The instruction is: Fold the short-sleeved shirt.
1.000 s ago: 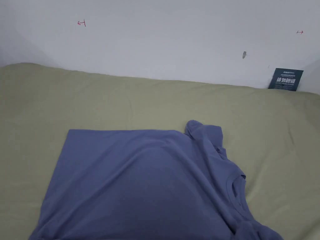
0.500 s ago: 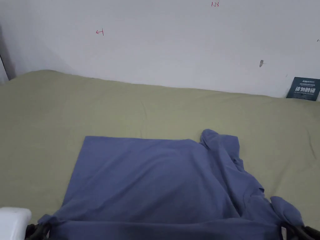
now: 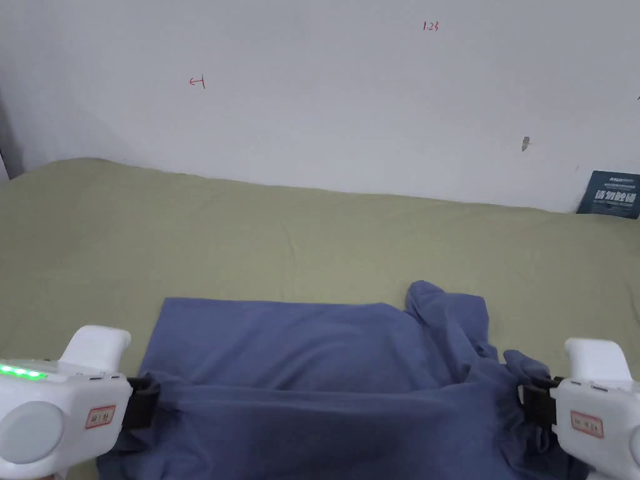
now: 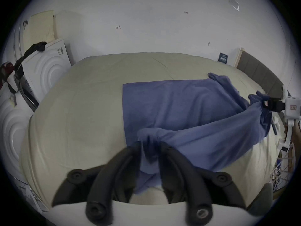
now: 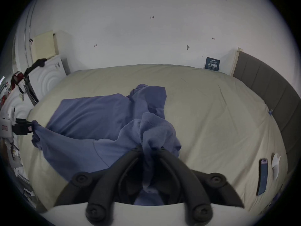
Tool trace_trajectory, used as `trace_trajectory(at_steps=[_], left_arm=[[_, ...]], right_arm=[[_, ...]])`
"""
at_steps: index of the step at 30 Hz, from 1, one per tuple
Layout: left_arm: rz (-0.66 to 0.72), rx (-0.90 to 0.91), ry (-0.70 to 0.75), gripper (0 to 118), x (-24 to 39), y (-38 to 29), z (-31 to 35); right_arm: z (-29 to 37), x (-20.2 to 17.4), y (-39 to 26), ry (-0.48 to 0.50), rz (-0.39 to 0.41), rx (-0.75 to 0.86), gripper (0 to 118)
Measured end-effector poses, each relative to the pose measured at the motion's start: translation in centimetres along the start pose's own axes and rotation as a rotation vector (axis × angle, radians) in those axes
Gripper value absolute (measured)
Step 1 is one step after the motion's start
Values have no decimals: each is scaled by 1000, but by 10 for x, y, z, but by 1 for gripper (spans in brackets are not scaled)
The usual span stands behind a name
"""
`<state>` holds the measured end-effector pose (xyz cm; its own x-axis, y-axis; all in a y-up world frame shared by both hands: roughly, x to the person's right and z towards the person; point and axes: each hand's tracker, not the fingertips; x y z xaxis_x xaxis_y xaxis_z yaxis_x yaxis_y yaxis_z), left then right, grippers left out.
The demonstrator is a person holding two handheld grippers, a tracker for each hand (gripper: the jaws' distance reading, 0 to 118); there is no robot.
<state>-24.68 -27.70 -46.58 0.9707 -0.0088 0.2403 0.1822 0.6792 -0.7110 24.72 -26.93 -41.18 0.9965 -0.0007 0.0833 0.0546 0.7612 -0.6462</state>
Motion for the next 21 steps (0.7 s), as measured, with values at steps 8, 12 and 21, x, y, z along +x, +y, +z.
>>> trace_trajectory(at_steps=[8, 12, 21], left_arm=[[197, 266, 28, 82, -14, -14, 57], [238, 413, -39, 81, 8, -35, 118], [148, 407, 81, 0, 54, -122, 186]], right_arm=[[58, -3, -2, 26, -55, 210, 92], [122, -25, -23, 71, -105, 293, 86], [217, -61, -115, -1, -69, 284, 1]])
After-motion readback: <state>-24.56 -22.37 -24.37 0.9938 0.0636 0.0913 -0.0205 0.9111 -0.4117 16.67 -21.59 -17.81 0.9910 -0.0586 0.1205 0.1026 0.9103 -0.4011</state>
